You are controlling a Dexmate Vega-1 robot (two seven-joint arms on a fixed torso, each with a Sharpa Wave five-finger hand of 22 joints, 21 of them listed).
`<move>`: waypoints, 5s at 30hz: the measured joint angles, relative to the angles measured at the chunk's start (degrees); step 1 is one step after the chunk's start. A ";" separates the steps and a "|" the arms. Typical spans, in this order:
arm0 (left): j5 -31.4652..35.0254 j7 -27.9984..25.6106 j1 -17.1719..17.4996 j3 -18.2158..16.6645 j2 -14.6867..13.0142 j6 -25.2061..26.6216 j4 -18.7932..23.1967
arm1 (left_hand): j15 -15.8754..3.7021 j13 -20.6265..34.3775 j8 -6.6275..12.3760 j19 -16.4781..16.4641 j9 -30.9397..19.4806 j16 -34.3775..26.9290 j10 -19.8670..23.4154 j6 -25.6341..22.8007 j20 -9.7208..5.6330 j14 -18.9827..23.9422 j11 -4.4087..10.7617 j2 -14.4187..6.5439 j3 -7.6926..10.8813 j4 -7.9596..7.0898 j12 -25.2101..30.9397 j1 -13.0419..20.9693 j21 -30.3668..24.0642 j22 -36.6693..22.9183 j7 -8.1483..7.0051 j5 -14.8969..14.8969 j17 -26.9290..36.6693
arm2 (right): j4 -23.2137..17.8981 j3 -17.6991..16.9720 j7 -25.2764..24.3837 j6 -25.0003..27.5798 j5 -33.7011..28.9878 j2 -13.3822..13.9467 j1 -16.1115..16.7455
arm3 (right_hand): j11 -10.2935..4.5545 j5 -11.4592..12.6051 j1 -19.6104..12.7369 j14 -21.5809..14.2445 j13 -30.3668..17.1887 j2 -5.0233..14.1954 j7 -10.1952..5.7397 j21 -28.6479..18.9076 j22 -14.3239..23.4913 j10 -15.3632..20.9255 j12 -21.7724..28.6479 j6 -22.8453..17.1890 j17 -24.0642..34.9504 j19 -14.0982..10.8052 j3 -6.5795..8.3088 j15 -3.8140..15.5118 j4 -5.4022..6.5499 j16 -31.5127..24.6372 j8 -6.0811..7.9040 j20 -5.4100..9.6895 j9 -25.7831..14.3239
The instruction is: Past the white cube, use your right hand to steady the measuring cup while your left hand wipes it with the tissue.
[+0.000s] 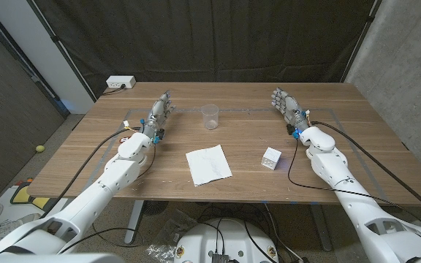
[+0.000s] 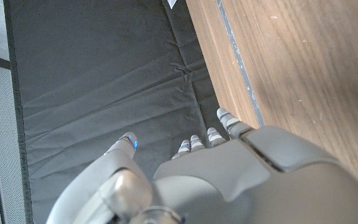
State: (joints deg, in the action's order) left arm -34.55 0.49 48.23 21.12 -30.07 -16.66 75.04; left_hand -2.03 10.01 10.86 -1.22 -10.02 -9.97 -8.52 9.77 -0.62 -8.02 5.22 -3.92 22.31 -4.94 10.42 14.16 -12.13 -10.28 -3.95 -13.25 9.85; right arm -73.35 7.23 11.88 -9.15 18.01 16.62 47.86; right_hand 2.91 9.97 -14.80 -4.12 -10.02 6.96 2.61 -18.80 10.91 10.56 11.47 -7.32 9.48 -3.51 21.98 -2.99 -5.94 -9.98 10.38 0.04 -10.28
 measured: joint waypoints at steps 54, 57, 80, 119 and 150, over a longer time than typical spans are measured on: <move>14.91 -1.60 7.85 -0.19 -18.28 8.64 18.27 | 0.52 0.53 2.33 -2.24 -0.79 -1.92 8.04 -6.92 3.32 10.39 -1.82 6.50 -0.59 10.32 1.95 13.67 -0.93 -0.81 0.18 0.84 0.71 | -4.66 13.88 0.73 -0.42 -17.56 4.36 -3.36 | 0.30 0.67 -3.01 2.15 -0.40 -7.55 0.44 2.17 -0.26 -5.67 -0.48 7.55 -0.02 0.91 -3.24 0.11 -3.24 0.00 -0.23 -0.03 0.01; 15.75 -1.24 8.16 -0.31 -18.97 8.79 18.79 | 0.52 0.71 2.33 -2.22 -0.80 -1.92 8.13 -7.05 3.33 10.39 -1.92 6.67 -0.62 10.73 1.95 13.84 -0.94 -0.81 0.31 0.84 0.70 | -5.85 15.13 0.13 -0.09 -18.14 4.97 -3.21 | 0.35 1.06 -3.46 2.15 -0.40 -8.00 0.67 2.49 -0.26 -6.22 -0.47 7.78 -0.02 0.91 -3.39 0.11 -3.39 0.00 -0.23 -0.03 0.02; 17.97 4.45 10.98 -1.06 -27.12 7.89 23.37 | 0.90 0.92 1.41 -0.57 -0.79 -1.44 6.13 -5.87 4.30 8.89 -2.24 10.24 -2.37 12.47 1.22 15.97 -0.49 -1.07 0.39 0.45 1.23 | -9.79 23.92 -6.62 4.43 -25.54 8.13 -5.28 | -0.18 2.54 -7.64 2.86 -0.40 -11.40 1.27 3.38 -0.25 -10.03 -0.89 10.85 0.27 0.47 -3.96 0.22 -4.09 0.00 -0.23 -0.04 -0.27; 16.91 5.06 17.13 -3.55 -33.84 7.86 29.62 | 0.29 1.34 1.41 -0.80 -1.07 -1.71 8.32 -7.03 4.09 9.53 -2.56 11.44 -3.89 12.21 1.94 16.43 -0.90 -1.32 1.10 -0.92 1.75 | 5.46 28.54 -10.98 -2.86 -22.61 0.52 -9.61 | 0.31 7.49 -21.05 5.05 -1.33 -15.93 3.18 5.99 -0.24 -14.00 0.20 13.79 0.54 0.12 -7.60 2.80 -3.45 -0.20 1.28 -3.32 -1.32; 15.48 5.65 17.47 -4.38 -34.29 9.07 30.24 | 0.29 1.32 1.41 -1.12 -1.06 -1.71 8.31 -7.54 3.78 9.53 -2.56 10.91 -4.99 11.10 1.94 14.67 -0.90 -1.60 1.61 -1.39 2.03 | 22.57 31.13 -14.99 -14.93 -26.71 -7.00 -15.48 | -1.85 9.11 -25.65 7.88 -1.61 -15.81 1.25 6.34 -0.36 -18.14 0.19 17.16 0.53 -2.37 -10.21 4.21 -3.06 0.04 1.10 1.83 -1.85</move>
State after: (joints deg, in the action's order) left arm -19.07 6.14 65.70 16.74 -64.36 -7.58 105.28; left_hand -1.74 11.33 12.27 -2.34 -11.07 -11.68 -0.21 2.24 3.16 1.51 2.65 6.99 17.31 6.16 12.37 28.84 -13.03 -11.88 -2.34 -14.64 11.88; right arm -50.77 38.36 -3.12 -24.08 -8.69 9.62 32.38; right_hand 1.06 19.08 -40.45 3.76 -11.63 -8.85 3.86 -12.47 10.55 -7.58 11.66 9.84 10.01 -5.89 11.77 1.21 -9.00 -9.94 11.48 1.87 -12.14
